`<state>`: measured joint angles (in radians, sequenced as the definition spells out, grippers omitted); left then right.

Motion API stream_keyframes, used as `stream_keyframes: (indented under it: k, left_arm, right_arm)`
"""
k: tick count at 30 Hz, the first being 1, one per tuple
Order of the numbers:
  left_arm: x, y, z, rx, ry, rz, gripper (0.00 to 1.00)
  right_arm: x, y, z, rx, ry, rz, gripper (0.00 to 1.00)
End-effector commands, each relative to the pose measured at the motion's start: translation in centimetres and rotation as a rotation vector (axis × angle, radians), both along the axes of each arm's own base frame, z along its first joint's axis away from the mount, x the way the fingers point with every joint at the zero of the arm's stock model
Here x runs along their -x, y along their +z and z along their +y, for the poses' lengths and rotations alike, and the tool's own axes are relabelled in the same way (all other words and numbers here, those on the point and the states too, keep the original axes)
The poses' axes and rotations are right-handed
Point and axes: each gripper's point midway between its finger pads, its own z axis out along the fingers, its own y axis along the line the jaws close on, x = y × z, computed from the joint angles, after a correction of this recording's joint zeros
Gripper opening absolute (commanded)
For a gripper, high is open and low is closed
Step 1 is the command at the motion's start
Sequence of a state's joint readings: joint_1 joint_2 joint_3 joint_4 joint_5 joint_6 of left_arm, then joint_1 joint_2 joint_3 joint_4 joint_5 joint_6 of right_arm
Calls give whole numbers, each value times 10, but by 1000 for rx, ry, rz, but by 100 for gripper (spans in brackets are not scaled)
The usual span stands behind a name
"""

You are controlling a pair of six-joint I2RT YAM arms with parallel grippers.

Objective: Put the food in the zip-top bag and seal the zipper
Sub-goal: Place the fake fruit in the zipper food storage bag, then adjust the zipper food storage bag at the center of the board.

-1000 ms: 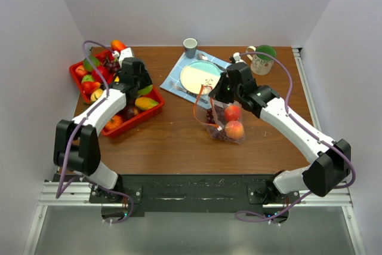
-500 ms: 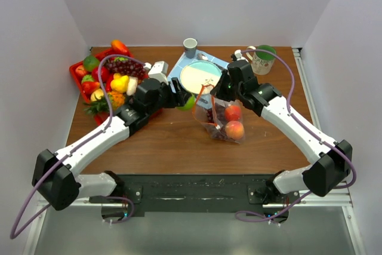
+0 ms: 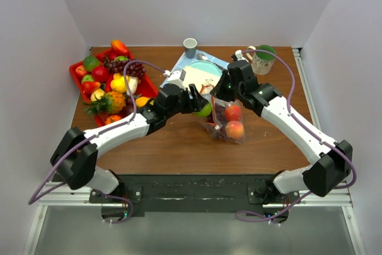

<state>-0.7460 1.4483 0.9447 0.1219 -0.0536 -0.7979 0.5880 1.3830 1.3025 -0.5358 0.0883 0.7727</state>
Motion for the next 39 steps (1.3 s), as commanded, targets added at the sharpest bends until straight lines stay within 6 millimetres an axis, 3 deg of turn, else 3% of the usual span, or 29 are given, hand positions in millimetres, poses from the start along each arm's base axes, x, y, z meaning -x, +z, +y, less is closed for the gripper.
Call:
stream_keyframes:
  k: [1,3,6,13,17,19,20,21,24,39]
  left_arm:
    - [-15,32,-21,95,4,-62,55]
    - [-16,35,-24,96,-2,-67,68]
    - [-14,41,-25,96,-15,-83,80]
    - [-11,49,-14,57,-8,-110,90]
    - [-10,45,9,-31,53,-112,76]
    - [-8,50,26,-93,85,-147,62]
    - [-7,37,43,-168,133,-129,58]
    - [-5,39,51,-201,138,-147,53]
    - [-1,20,64,-293,145,-117,44]
    - [13,-33,25,-296,20,-21,45]
  right_arm:
    - [1,35,-5,-45,-29,-74,0]
    - [1,35,-6,-40,-34,-74,0]
    - [1,34,-8,-33,-37,-73,0]
    - [0,31,-7,-29,-34,-71,0]
    - [-1,31,-8,-23,-36,-77,0]
    - [0,34,-9,-13,-32,-82,0]
    - [0,34,-10,-10,-33,-80,0]
    - [0,35,-11,-8,-35,-86,0]
    - [-1,34,-10,-6,-33,-88,0]
    - [-1,34,-9,-6,-24,-83,0]
